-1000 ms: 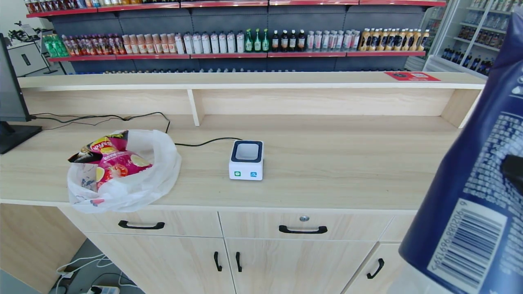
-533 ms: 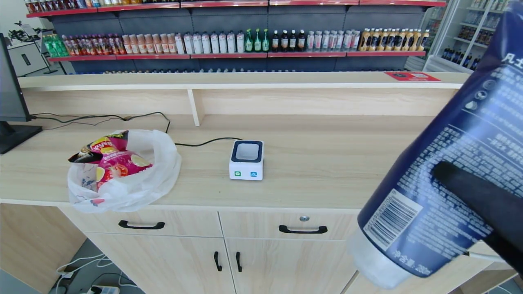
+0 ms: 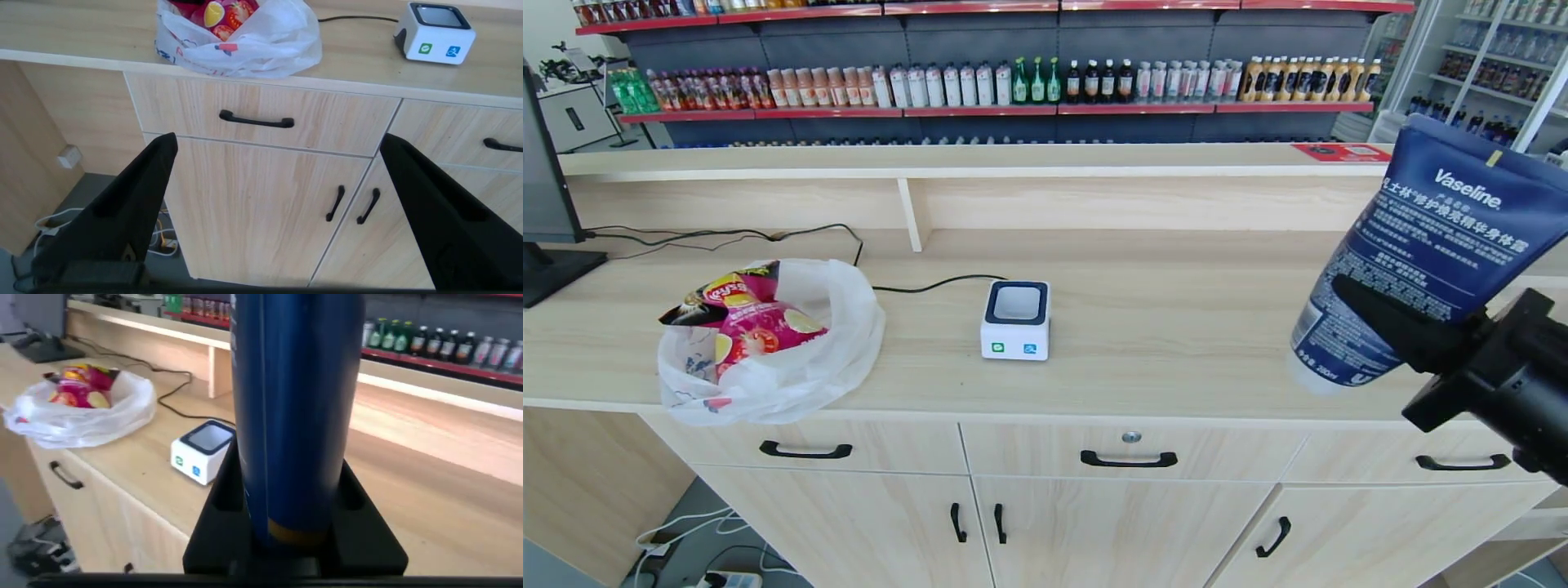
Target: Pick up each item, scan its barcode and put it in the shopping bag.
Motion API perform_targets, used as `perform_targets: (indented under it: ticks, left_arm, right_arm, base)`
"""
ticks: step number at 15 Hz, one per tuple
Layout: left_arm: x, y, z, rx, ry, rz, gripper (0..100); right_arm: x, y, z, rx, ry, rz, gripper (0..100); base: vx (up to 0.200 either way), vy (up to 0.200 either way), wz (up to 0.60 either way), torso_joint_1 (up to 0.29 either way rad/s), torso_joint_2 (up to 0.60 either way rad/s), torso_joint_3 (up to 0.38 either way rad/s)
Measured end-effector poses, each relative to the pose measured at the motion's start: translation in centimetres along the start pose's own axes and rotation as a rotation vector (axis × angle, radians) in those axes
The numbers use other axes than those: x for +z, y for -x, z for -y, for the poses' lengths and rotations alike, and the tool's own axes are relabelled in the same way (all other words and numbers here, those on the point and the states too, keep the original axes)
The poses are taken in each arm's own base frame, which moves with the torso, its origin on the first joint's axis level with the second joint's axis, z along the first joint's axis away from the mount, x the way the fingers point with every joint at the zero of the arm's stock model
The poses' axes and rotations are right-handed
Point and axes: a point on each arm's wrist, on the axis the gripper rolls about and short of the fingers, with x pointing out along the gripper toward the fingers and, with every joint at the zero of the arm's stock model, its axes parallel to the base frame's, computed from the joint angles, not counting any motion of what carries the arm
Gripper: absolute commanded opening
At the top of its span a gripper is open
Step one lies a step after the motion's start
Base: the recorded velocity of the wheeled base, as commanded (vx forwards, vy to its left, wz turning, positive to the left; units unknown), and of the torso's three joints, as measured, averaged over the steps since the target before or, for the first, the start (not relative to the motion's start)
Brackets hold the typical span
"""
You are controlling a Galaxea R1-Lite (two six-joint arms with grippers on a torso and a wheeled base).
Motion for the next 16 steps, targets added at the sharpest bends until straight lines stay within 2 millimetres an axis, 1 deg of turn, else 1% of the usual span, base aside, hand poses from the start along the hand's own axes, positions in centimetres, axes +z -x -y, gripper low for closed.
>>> perform_targets:
  ticks: [2,4,7,12,15,16]
  left_arm:
    - [0.0,0.0,0.0,0.000,0.000,0.000,100]
    - [0.0,0.0,0.0,0.000,0.000,0.000,100]
    - [0.0,0.0,0.0,0.000,0.000,0.000,100]
    - [0.0,0.0,0.0,0.000,0.000,0.000,100]
    - [0.0,0.0,0.0,0.000,0.000,0.000,100]
    - [0.0,0.0,0.0,-0.001,-0.001,-0.002,100]
  right_arm:
    - [0.2,0.3,0.7,-0.160,0.044,-0.021,0]
    - [0.4,0.5,1.0,-0.245,0.096,-0.031,0]
    - [0.1,0.9,1.0,-0.256,0.112,-0.048,0]
    - [-0.5,1.4,0.8,-0.256,0.087,-0.074,0]
    - [-1.1,2.2,1.0,-0.274,0.075,-0.104,0]
    - [-1.3,2.5,1.0,-0.281,0.076,-0.115,0]
  base:
    - [0.000,0.000,0.00,0.000,0.00,0.000]
    - [0.000,0.000,0.00,0.000,0.00,0.000]
    - [0.000,0.000,0.00,0.000,0.00,0.000]
    - [0.000,0.000,0.00,0.000,0.00,0.000]
    - [0.000,0.000,0.00,0.000,0.00,0.000]
    - [-0.200,0.000,0.00,0.007,0.01,-0.002]
